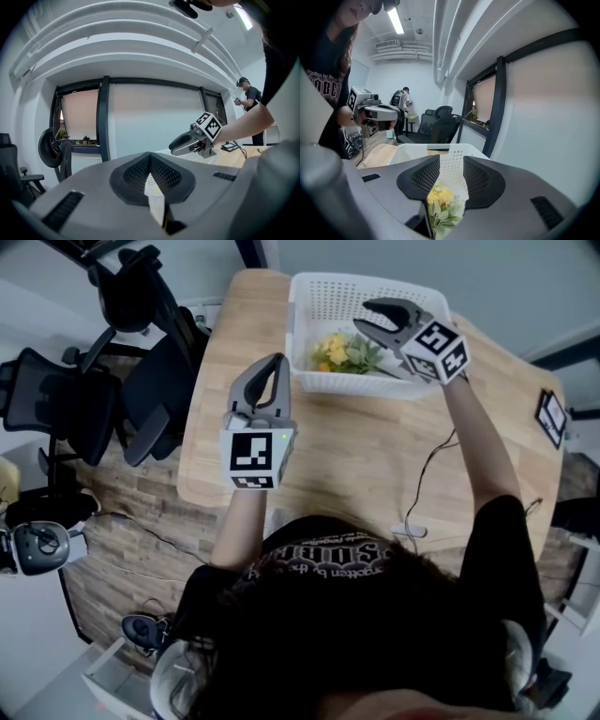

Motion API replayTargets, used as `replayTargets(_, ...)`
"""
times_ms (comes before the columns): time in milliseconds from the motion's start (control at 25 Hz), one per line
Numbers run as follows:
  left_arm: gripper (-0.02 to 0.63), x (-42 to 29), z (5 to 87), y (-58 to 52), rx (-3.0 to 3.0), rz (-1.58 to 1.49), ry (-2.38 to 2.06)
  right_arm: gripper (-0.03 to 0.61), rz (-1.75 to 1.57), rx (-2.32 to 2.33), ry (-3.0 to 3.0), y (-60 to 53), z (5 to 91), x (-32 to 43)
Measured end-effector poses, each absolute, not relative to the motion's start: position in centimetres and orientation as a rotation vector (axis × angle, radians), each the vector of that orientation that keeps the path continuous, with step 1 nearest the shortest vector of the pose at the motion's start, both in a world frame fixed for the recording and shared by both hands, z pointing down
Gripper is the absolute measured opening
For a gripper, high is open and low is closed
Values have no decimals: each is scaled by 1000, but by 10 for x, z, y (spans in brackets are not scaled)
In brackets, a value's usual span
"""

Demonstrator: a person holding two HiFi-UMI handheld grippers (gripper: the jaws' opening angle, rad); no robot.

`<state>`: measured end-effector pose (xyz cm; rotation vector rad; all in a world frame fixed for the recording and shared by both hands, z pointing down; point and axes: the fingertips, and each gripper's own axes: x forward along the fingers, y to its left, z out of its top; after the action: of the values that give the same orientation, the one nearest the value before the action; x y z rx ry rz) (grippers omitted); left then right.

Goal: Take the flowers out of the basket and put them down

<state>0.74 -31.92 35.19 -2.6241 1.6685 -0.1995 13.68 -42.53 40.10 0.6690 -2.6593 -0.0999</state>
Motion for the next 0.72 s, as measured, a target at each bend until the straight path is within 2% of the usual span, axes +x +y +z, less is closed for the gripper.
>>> replayTargets(400, 0, 10, 353, -339, -2617, -211, 1659, 191, -13, 622, -2667, -444, 444, 129)
replayTargets(720, 0, 13, 350, -356, -2609, -202, 1649, 301, 96, 500, -2590, -446, 495, 122)
